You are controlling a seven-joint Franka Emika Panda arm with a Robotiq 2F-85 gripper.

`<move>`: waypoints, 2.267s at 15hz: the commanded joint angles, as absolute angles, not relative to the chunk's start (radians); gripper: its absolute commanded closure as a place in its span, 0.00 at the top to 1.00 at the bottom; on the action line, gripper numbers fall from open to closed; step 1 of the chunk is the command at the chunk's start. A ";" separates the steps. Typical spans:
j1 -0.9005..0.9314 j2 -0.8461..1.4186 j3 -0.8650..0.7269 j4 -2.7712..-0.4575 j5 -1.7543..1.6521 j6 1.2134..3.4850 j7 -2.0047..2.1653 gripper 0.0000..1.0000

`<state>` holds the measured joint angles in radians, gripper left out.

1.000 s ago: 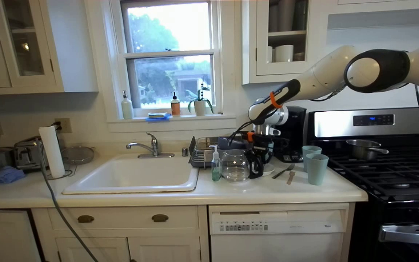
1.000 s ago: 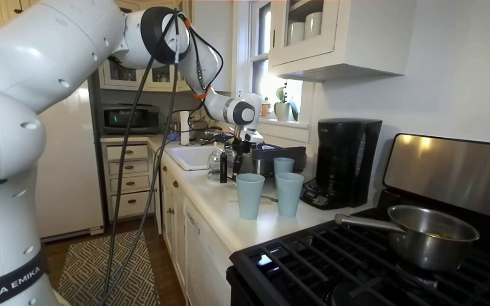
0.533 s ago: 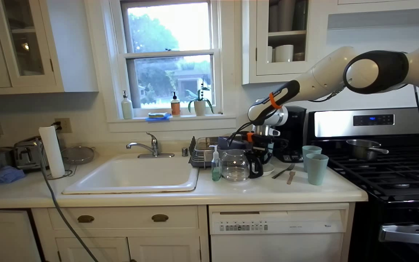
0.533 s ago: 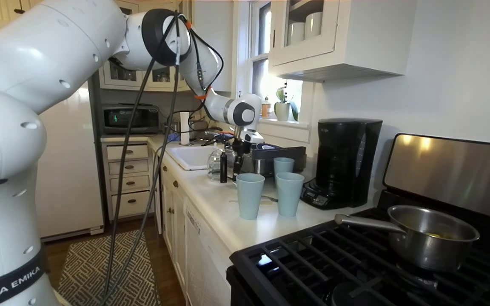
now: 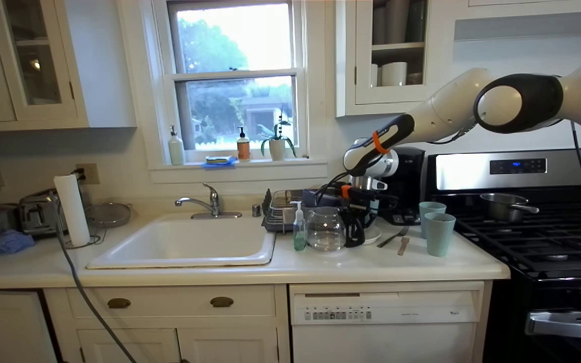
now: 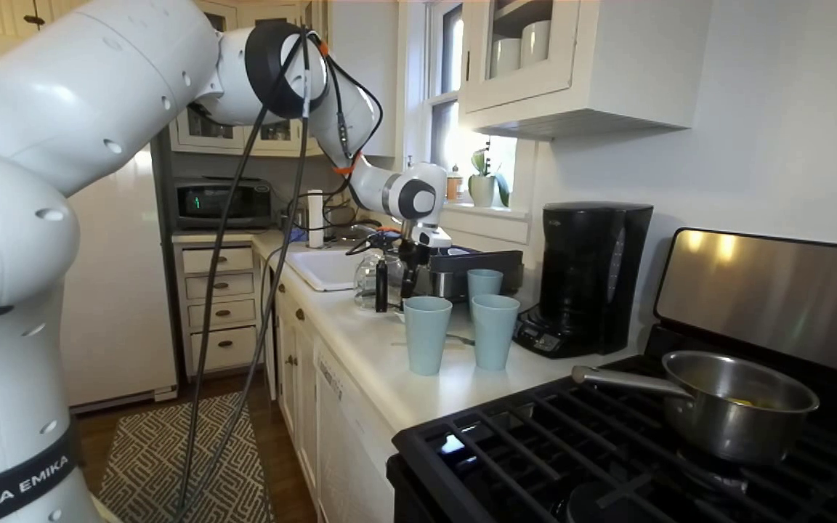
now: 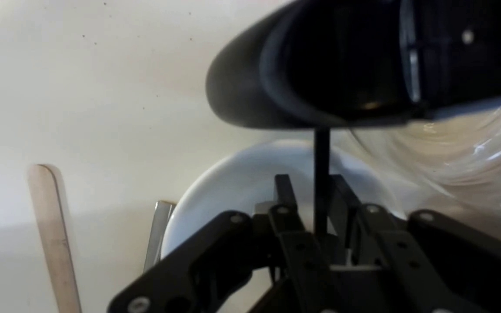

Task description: Put the black object on the counter

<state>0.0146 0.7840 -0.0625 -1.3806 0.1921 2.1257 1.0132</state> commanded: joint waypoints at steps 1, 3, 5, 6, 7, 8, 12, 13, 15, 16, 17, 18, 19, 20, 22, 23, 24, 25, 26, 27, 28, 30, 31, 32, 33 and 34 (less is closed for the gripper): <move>0.015 0.815 -0.067 -1.346 0.198 2.139 1.009 0.19; 0.014 0.817 -0.069 -1.347 0.197 2.140 1.008 0.13; 0.012 0.817 -0.070 -1.347 0.197 2.140 1.008 0.09; 0.010 0.816 -0.070 -1.347 0.199 2.140 1.007 0.11; 0.009 0.814 -0.070 -1.348 0.199 2.141 1.006 0.09; 0.007 0.811 -0.071 -1.348 0.200 2.138 1.006 0.10; -0.007 0.799 -0.073 -1.343 0.205 2.128 1.001 0.10; -0.011 0.800 -0.071 -1.342 0.208 2.125 0.999 0.10; -0.016 0.802 -0.070 -1.344 0.211 2.132 0.998 0.10; -0.018 0.804 -0.068 -1.345 0.212 2.134 0.997 0.16; -0.019 0.804 -0.067 -1.346 0.213 2.135 0.996 0.35; -0.020 0.804 -0.064 -1.349 0.218 2.145 0.993 0.40; -0.019 0.805 -0.064 -1.349 0.218 2.145 0.994 0.41; -0.018 0.808 -0.062 -1.348 0.219 2.145 0.994 0.47; -0.016 0.815 -0.061 -1.347 0.218 2.144 0.995 0.61; -0.015 0.818 -0.061 -1.347 0.216 2.143 0.997 0.67; -0.014 0.822 -0.060 -1.346 0.216 2.142 0.997 0.71; -0.014 0.826 -0.060 -1.344 0.217 2.142 0.997 0.68; -0.014 0.830 -0.061 -1.344 0.217 2.144 0.999 0.63; -0.014 0.833 -0.060 -1.343 0.218 2.143 0.998 0.43; -0.014 0.836 -0.060 -1.342 0.217 2.141 0.998 0.42; -0.013 0.836 -0.062 -1.341 0.215 2.141 0.999 0.28; -0.014 0.835 -0.062 -1.341 0.216 2.140 0.998 0.19; -0.016 0.828 -0.062 -1.343 0.217 2.137 0.997 0.13; -0.018 0.825 -0.062 -1.343 0.217 2.135 0.996 0.10; -0.022 0.812 -0.062 -1.345 0.218 2.127 0.993 0.08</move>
